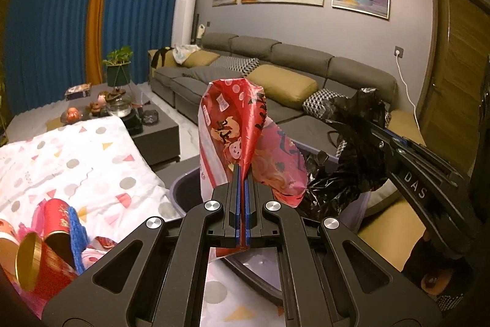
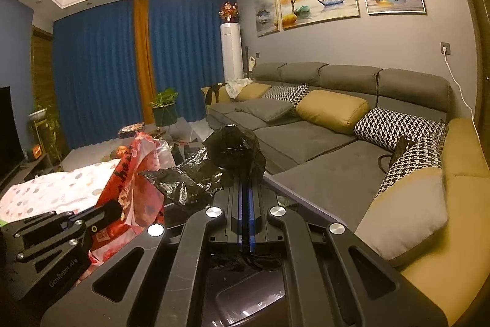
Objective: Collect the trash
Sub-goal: 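Carry the red bag and black bag with both tools over the grey bin, then open both tools to drop the red bag and black bag into the bin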
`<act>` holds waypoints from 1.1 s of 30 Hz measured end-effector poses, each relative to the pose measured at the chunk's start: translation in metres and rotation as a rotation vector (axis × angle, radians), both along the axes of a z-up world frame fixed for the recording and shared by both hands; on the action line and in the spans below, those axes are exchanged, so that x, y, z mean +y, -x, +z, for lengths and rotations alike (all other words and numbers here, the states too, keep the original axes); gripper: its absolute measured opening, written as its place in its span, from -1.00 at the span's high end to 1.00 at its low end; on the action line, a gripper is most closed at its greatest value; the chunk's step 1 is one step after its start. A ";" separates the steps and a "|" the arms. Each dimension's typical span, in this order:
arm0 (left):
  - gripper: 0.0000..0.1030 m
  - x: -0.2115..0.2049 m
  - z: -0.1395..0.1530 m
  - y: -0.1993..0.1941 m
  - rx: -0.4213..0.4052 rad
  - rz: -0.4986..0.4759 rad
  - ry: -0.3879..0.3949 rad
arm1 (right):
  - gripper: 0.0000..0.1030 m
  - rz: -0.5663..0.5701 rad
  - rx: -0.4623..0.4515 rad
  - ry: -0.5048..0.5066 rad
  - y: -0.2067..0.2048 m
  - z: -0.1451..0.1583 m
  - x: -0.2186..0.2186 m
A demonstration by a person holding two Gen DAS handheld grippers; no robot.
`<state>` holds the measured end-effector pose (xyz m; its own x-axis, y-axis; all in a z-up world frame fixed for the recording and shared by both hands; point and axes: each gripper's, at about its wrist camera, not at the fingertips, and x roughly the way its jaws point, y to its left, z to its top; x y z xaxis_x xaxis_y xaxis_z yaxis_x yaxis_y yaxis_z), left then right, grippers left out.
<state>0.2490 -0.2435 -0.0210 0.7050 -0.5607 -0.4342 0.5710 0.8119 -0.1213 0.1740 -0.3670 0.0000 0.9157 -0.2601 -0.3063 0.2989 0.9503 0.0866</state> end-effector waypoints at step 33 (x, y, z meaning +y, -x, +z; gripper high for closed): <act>0.47 -0.008 -0.022 -0.028 0.073 -0.052 0.010 | 0.21 -0.011 0.023 -0.009 -0.020 -0.003 -0.011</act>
<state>0.2774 -0.2511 -0.0429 0.6416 -0.6002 -0.4776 0.6017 0.7800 -0.1720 0.1937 -0.3778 -0.0033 0.9056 -0.2674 -0.3292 0.3114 0.9462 0.0878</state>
